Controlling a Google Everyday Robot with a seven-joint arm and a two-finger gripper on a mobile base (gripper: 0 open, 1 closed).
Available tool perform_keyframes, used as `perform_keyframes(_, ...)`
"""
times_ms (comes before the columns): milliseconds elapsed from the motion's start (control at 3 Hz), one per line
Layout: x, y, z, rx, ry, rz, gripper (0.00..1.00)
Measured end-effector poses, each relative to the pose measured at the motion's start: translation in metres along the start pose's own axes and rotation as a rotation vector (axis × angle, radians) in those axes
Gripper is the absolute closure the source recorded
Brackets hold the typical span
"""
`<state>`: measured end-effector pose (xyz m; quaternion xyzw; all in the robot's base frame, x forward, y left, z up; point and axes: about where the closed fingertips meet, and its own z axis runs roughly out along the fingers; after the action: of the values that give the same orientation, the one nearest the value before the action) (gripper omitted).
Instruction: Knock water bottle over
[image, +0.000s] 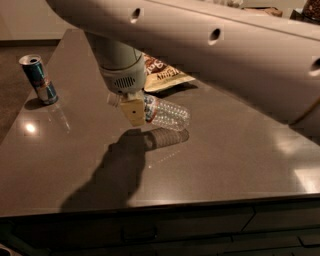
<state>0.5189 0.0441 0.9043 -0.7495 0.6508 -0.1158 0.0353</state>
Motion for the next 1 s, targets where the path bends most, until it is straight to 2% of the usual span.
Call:
perform_keyframes(333, -0.013, -0.009, 0.006, -0.019, 0.036, -0.013, 1.0)
perform_keyframes(667, -0.024, -0.015, 0.015, -0.056, 0.036, -0.023, 0.82)
perform_keyframes(1000, -0.028, -0.014, 0.024, -0.091, 0.024, -0.026, 0.59)
